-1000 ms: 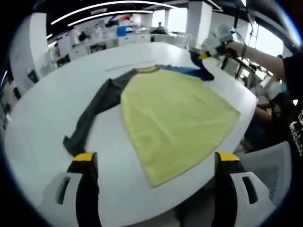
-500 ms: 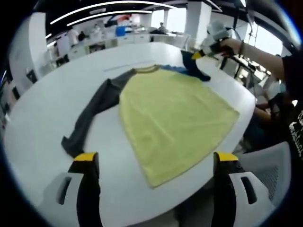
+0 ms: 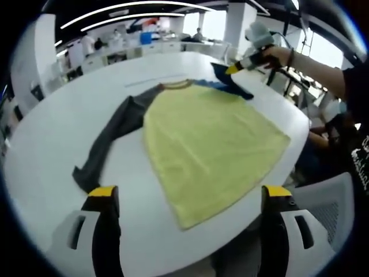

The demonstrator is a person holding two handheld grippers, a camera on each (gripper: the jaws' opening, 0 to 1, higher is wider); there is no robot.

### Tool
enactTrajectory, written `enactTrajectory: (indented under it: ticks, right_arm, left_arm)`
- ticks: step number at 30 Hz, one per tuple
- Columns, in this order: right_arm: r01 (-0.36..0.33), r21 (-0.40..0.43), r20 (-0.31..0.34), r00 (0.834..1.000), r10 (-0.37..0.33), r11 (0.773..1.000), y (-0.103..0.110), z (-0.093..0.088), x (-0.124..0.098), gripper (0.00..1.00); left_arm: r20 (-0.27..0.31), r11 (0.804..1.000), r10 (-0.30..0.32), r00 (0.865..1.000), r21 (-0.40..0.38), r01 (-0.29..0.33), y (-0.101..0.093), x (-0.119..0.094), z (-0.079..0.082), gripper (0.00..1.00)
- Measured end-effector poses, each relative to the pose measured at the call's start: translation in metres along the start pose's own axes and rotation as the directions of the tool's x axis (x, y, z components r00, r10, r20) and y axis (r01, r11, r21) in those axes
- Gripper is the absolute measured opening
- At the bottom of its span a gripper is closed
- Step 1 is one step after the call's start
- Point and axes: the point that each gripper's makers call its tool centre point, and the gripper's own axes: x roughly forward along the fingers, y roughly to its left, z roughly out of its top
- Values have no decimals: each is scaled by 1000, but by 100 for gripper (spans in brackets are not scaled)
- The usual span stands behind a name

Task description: Fold the garment on the visible template until the final outline fits inside the template.

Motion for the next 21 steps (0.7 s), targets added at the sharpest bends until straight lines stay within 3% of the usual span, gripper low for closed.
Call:
enactTrajectory:
  ticks: [21]
  right_arm:
    - [-74, -19, 31, 997, 75, 997, 54, 24, 23, 0]
  left_arm:
    - [-2, 1000, -6, 1000, -2, 6, 0, 1, -1, 99]
